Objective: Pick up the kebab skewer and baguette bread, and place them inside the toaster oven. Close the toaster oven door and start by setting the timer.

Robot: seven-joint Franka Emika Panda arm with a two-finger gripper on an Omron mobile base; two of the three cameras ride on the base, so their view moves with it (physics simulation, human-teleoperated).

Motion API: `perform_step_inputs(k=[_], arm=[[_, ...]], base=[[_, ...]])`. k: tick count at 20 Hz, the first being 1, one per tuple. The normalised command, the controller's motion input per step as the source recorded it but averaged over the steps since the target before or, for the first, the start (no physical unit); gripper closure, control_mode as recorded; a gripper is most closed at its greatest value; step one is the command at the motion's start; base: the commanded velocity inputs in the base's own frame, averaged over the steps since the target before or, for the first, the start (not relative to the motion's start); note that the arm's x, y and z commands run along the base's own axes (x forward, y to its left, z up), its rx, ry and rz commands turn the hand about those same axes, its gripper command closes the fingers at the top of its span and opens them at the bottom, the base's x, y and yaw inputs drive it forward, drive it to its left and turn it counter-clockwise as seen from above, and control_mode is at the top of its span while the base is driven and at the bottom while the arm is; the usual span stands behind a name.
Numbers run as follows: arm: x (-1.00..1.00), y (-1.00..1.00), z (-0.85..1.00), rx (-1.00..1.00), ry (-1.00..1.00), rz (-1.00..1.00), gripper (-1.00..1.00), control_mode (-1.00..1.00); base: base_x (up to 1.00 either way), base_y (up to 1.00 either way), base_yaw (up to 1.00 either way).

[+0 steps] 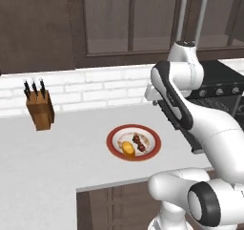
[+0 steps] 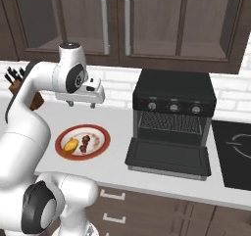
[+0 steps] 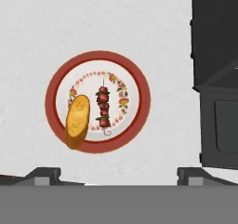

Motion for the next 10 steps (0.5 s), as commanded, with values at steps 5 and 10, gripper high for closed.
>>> perform_step_inputs(k=[5,10], arm=[[0.00,0.00,0.00,0.00,0.00,0.00,-1.00,1.00],[0.00,0.00,0.00,0.00,0.00,0.00,-1.00,1.00]], base=[[0.00,-0.38,0.00],[0.00,-0.08,0.00]])
